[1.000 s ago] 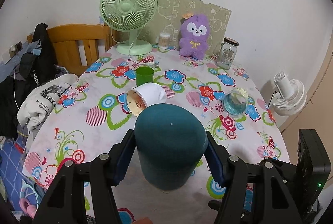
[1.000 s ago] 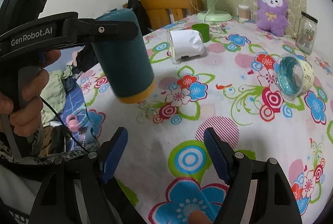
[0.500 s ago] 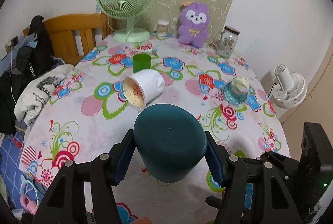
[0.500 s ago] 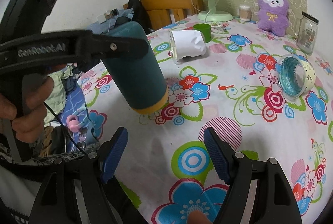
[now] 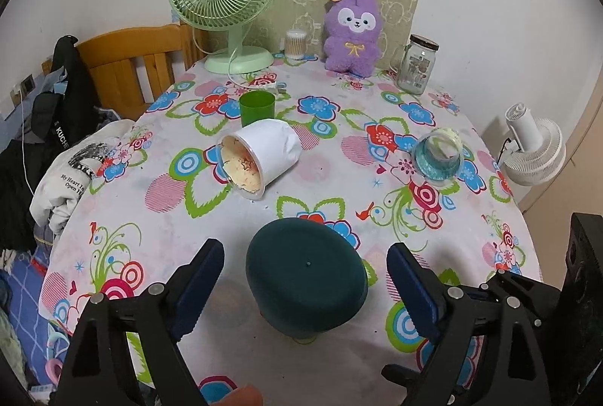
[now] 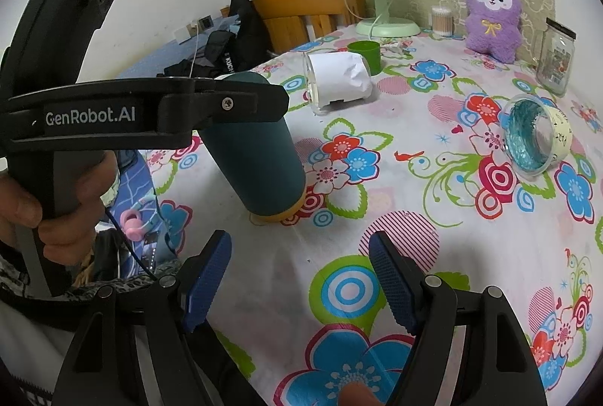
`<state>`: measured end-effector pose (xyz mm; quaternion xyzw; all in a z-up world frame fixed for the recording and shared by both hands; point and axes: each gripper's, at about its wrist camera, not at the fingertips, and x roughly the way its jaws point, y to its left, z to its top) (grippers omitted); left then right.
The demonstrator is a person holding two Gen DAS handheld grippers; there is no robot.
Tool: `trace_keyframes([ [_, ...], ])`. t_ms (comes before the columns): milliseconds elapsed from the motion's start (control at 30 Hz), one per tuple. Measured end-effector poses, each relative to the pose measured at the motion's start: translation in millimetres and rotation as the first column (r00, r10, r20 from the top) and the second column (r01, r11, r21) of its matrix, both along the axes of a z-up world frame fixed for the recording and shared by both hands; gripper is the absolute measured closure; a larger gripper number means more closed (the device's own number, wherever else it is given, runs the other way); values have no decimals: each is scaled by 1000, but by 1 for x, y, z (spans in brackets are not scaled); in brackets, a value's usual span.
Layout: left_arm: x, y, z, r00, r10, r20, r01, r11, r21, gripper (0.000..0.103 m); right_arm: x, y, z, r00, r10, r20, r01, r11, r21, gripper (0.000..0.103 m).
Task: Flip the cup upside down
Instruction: 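Lower the cup rim-down onto the table and open the left gripper, then withdraw the left gripper up and away from the cup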
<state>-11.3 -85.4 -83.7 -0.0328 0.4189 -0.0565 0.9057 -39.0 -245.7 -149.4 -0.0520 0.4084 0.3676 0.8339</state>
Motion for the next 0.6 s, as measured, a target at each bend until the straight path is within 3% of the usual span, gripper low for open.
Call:
trace_keyframes([
  [400, -2, 0, 2, 1000, 3, 15, -3, 1000, -3, 13, 2, 3, 4, 1000, -10, 13, 10, 1000, -3, 25],
  [600, -5, 5, 7, 999, 11, 33, -11, 1000, -5, 8, 5, 3, 10, 998, -50, 26, 50, 999, 0, 25],
])
